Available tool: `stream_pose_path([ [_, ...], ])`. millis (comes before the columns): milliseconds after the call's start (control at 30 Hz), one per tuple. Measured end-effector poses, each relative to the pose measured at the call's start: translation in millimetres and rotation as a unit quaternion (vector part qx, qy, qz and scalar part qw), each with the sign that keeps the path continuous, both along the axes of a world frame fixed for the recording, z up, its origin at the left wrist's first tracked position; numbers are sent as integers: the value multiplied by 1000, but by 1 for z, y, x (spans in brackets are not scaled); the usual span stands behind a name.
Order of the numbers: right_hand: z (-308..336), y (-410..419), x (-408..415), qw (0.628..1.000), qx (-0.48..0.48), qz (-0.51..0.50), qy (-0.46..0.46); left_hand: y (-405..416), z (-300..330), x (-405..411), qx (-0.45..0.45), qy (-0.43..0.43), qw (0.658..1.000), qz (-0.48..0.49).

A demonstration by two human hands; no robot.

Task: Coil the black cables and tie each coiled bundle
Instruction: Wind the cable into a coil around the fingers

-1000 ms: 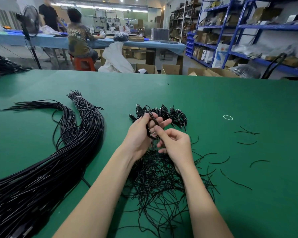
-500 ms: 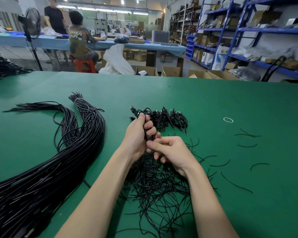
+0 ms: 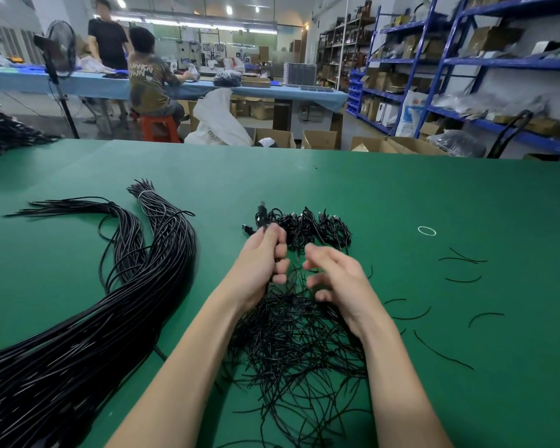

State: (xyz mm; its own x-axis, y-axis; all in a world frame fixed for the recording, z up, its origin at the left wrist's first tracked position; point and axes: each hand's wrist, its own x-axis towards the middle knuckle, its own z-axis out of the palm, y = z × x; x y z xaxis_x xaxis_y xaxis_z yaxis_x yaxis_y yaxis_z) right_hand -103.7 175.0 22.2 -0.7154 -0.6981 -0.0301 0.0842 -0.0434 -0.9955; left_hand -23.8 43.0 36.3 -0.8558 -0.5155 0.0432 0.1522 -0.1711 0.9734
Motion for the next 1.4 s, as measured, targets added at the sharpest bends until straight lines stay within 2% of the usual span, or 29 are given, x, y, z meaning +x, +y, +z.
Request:
stream_pose_path([
  [133,3,-8,-2,995,-62,-60,40,11,-2,1,-123,-69,987,-83],
  [233,2,-10,-1,993,-14,-93,76,16,-5,0,-205,-100,967,-115],
  [333,-2,-8,-5,995,0,-87,50,14,-4,2,-238,-132,950,-156],
  [467,-4,-4,-10,998,-8,-51,21,16,0,4,-167,-172,954,-177],
  [700,-3,-1,-11,999,-22,-5,23,11,5,5,18,-142,951,-275],
  [833,-1,-3,-9,999,-36,-23,-9,8,9,9,93,-126,944,-291],
  [1000,-1,0,-12,997,-41,-59,-20,12,10,12,46,-112,953,-277],
  [1133,-3,0,-13,996,-23,-81,-1,12,13,12,-43,-160,957,-238],
  [1300,-4,-8,-10,988,-34,-145,-33,13,13,8,39,-155,972,-172],
  [1400,-5,-8,-8,986,-51,-145,-57,12,10,6,81,-132,975,-161],
])
